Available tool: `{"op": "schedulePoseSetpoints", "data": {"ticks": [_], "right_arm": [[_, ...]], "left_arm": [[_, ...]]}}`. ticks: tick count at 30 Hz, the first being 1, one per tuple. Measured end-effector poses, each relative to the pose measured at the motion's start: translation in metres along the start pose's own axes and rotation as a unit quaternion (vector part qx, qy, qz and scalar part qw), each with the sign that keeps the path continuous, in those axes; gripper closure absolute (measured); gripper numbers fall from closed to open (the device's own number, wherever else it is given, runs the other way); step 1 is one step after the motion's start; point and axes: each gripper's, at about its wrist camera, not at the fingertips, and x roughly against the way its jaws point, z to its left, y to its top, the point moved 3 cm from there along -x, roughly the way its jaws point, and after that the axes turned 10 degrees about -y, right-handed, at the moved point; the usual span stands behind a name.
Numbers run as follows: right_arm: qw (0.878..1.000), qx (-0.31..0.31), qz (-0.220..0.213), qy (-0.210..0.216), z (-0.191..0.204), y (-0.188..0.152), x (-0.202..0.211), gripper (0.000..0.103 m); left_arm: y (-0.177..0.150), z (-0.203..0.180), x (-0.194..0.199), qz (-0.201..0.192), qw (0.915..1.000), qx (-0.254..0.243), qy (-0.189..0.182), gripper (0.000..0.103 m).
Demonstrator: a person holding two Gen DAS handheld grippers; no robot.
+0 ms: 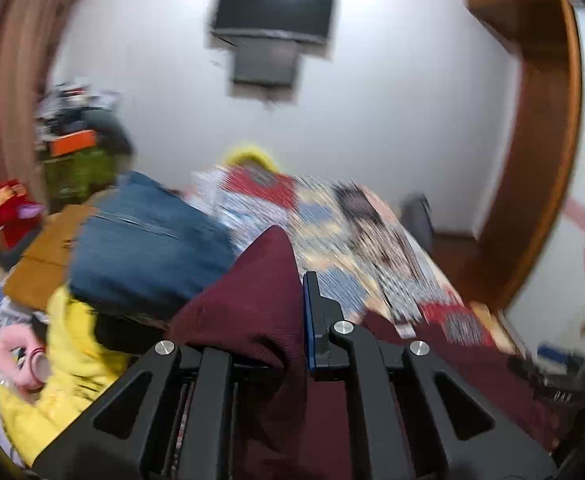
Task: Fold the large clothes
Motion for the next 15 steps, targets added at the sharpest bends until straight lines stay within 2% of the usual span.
{"op": "schedulePoseSetpoints", "data": {"ticks": [4, 8, 10, 12, 14, 15], "right_arm": [[1.000, 0.010, 0.009, -0.004, -0.005, -0.006, -0.003, 0.000], [1.000, 0.020, 0.020, -0.013, -0.014, -0.014, -0.007, 0.000], [0.999, 0.023, 0.028, -0.018, -0.019, -0.019, -0.010, 0.000], [0.999, 0.025, 0.036, -0.023, -0.022, -0.024, -0.013, 0.000], [0.998, 0.027, 0.041, -0.027, -0.027, -0.027, -0.014, 0.000], [0.998, 0.027, 0.043, -0.029, -0.028, -0.029, -0.014, 0.000]], "left_arm": [[-0.036, -0.048, -0.051, 0.090, 0.9945, -0.035, -0.041, 0.094], [-0.074, -0.077, -0.085, 0.175, 0.9791, -0.025, -0.101, 0.092], [-0.091, -0.091, -0.096, 0.208, 0.9703, -0.026, -0.120, 0.090], [-0.108, -0.105, -0.101, 0.238, 0.9607, -0.026, -0.139, 0.084], [-0.123, -0.115, -0.101, 0.262, 0.9520, -0.019, -0.158, 0.068], [-0.128, -0.117, -0.103, 0.268, 0.9492, -0.017, -0.165, 0.065]]}}
